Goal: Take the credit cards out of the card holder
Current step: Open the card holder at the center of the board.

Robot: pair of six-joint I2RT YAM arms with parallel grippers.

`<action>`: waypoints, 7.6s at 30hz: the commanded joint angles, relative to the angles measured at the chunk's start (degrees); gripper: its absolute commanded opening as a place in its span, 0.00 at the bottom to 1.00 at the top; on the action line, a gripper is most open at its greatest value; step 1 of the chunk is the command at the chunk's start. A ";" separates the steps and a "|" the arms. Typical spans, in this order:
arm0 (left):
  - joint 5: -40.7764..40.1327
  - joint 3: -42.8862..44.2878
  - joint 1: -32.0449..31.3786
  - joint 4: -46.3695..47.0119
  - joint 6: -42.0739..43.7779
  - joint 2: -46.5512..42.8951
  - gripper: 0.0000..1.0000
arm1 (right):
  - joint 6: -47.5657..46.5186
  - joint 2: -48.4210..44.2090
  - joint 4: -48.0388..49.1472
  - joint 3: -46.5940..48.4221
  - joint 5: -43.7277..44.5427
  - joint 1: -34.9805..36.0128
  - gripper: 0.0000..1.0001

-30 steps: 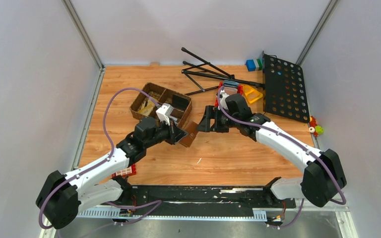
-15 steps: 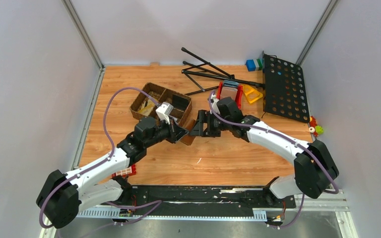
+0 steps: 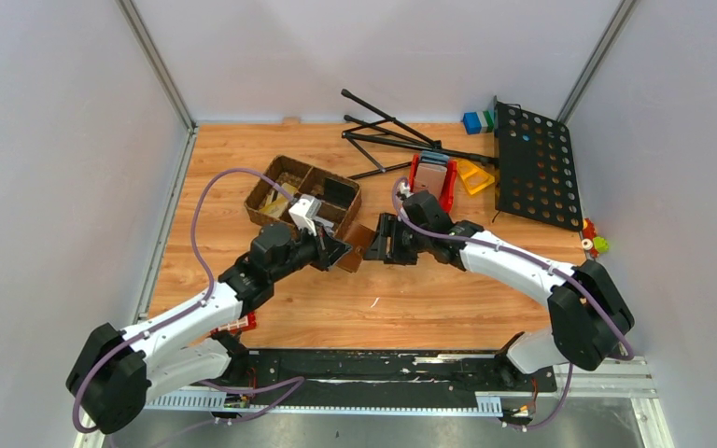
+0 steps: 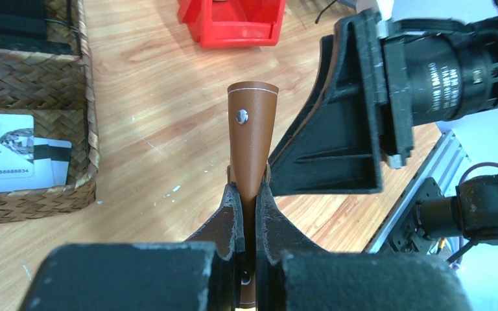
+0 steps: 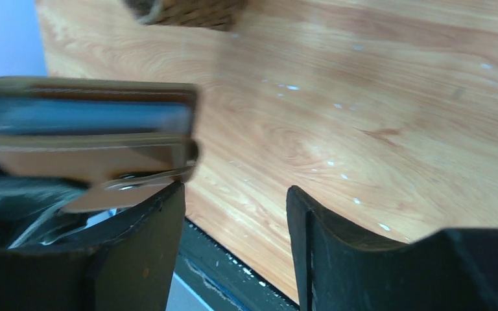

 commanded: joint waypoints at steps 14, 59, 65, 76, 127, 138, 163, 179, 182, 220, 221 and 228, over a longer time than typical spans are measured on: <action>-9.24 0.62 -0.42 -4.21 1.12 -4.10 0.00 | -0.26 -4.14 -15.78 -0.94 26.21 -0.82 0.48; -5.23 2.63 -0.78 5.60 5.23 -4.20 0.00 | -1.38 5.23 -6.61 1.80 9.84 0.14 0.55; -4.94 4.15 -0.77 4.34 6.21 -3.58 0.00 | -5.21 4.59 -9.82 0.64 12.57 -0.52 0.51; -4.13 4.13 -0.60 2.68 -1.20 -1.50 0.00 | -9.74 -16.38 11.07 -14.16 2.39 -1.66 0.66; 2.74 -1.87 -0.96 -0.25 -3.99 5.37 0.66 | -8.32 -14.24 0.16 -11.70 -6.01 -5.20 0.00; 4.59 -4.20 -1.54 1.01 -4.19 4.69 0.75 | -11.64 -14.31 -2.77 -9.55 -7.24 -5.26 0.00; 7.07 4.58 -6.50 0.16 -5.52 17.58 0.90 | -11.24 -12.16 -0.52 -8.97 -10.40 -5.23 0.00; 4.37 9.81 -6.66 -6.05 -4.34 24.48 0.77 | -11.44 -11.95 -0.56 -8.38 -10.87 -5.22 0.00; 4.16 9.95 -6.66 -6.59 -4.61 25.10 0.67 | -11.53 -11.84 -0.63 -8.37 -10.89 -5.18 0.00; 0.89 5.75 -6.57 -9.38 -5.06 27.19 0.35 | -14.68 -10.66 -5.69 -12.65 0.60 -7.54 0.04; 0.21 6.11 -6.57 -10.49 -4.89 27.33 0.36 | -14.84 -10.75 -5.58 -12.63 0.30 -7.54 0.03; -1.18 6.44 -6.59 -12.96 -3.92 26.59 0.42 | -15.52 -10.93 -6.00 -12.03 0.32 -7.54 0.01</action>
